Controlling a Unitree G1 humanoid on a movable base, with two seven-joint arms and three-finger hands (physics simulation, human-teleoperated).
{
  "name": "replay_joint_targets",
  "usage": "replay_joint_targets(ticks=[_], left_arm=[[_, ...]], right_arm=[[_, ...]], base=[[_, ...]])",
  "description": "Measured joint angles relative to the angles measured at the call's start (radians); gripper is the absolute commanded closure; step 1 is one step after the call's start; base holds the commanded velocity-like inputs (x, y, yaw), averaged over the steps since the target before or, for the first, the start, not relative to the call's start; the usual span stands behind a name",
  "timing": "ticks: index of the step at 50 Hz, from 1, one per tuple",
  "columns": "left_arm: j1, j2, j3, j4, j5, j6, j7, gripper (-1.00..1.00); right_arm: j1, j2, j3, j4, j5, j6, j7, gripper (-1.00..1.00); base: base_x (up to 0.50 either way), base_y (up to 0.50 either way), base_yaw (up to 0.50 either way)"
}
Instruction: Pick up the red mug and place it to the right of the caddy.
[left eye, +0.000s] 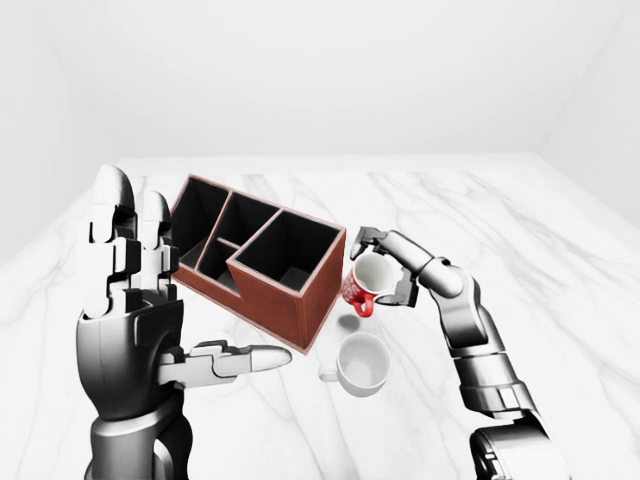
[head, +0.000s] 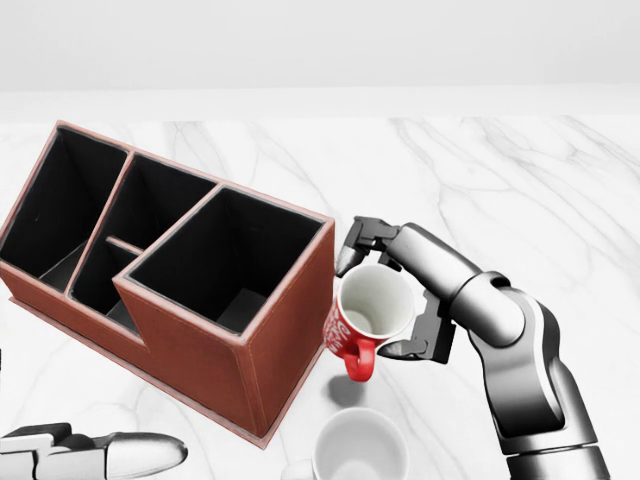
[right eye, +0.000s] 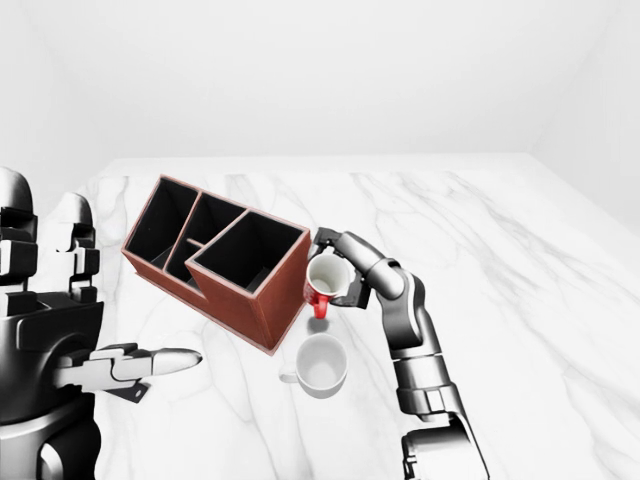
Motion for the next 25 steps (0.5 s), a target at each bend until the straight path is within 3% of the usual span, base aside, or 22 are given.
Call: replay_joint_targets(ticks=[25], left_arm=[[0.003,0.0,-0.007,0.001,0.003,0.0,0.002,-1.0]], right_arm=[[-0.017,-0.037,-0.018,0.053,-0.008,0.0,-0.009,1.0]], base=[[0.0,0.0,0.0]])
